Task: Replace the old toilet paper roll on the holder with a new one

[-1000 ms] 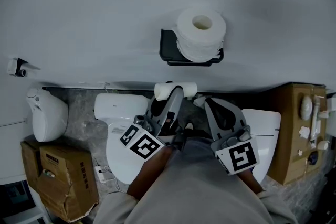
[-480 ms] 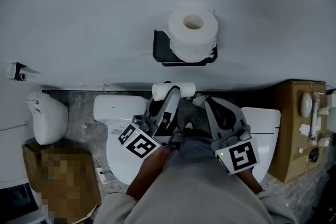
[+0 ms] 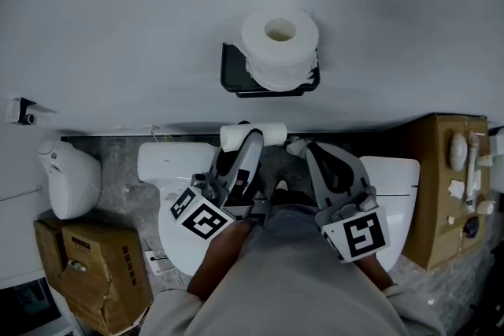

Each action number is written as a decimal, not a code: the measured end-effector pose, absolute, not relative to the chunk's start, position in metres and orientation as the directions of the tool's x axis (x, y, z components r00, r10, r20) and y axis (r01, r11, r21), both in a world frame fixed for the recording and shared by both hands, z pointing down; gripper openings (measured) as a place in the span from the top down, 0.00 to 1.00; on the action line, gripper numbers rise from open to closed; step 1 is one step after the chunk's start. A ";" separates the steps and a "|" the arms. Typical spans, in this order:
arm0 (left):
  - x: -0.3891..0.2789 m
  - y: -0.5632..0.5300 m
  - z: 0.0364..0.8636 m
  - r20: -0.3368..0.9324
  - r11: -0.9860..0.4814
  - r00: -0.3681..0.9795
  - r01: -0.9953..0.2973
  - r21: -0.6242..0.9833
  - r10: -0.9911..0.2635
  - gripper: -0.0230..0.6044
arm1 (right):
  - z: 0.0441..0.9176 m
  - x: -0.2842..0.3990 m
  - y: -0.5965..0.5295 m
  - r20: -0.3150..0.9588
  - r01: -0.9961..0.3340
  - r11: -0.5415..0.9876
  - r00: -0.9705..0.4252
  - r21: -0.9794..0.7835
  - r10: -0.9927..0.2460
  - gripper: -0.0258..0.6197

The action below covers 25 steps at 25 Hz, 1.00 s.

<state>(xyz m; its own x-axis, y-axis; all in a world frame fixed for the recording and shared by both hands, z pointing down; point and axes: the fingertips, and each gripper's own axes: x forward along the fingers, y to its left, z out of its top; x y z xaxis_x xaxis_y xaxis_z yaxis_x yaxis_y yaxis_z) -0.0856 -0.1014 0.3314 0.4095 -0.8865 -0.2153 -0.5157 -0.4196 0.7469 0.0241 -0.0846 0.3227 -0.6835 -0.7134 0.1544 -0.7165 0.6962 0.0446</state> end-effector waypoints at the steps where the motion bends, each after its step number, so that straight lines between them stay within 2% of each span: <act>1: -0.087 -0.102 0.331 -0.217 -0.420 0.409 -0.515 0.747 -0.886 0.68 | 0.322 0.023 -0.085 0.153 -0.716 0.697 -0.684 0.047 -0.713 0.93; 14: -0.097 -0.108 0.332 -0.204 -0.427 0.425 -0.535 0.729 -0.882 0.68 | 0.299 0.006 -0.108 0.112 -0.735 0.675 -0.667 0.060 -0.736 0.92; 25: -0.101 -0.117 0.335 -0.196 -0.441 0.456 -0.526 0.727 -0.868 0.68 | 0.272 -0.008 -0.139 0.058 -0.775 0.625 -0.623 0.087 -0.780 0.70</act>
<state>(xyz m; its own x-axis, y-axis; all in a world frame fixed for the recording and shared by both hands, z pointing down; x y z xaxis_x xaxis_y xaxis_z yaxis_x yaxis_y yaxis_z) -0.1008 -0.1168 0.3348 0.4564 -0.8679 -0.1959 -0.5260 -0.4408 0.7274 -0.0081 -0.1391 0.2721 -0.6229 -0.7802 0.0578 -0.7753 0.6255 0.0873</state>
